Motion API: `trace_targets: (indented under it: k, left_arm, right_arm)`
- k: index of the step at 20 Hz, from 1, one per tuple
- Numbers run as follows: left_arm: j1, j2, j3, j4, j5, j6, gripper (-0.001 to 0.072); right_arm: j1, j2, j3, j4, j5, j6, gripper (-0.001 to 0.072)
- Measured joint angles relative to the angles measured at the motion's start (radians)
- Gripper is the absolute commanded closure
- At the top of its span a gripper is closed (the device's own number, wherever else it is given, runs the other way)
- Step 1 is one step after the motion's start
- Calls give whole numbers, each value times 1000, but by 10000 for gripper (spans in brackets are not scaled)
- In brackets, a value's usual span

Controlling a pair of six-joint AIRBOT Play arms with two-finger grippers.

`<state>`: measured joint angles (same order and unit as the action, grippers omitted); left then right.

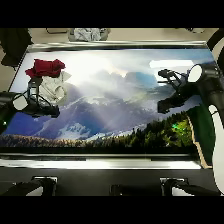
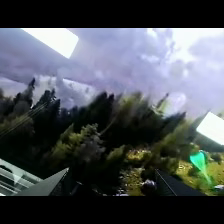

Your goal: Fold the shirts.

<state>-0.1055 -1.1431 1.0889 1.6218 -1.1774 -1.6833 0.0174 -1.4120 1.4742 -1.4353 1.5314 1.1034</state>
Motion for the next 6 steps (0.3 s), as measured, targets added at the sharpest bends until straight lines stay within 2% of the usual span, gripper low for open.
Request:
trace_targets:
  k: [6]
  left_arm:
    - [-2,8,-14,1,15,0,22]
  right_arm:
    - [6,-3,-5,-2,11,0,107]
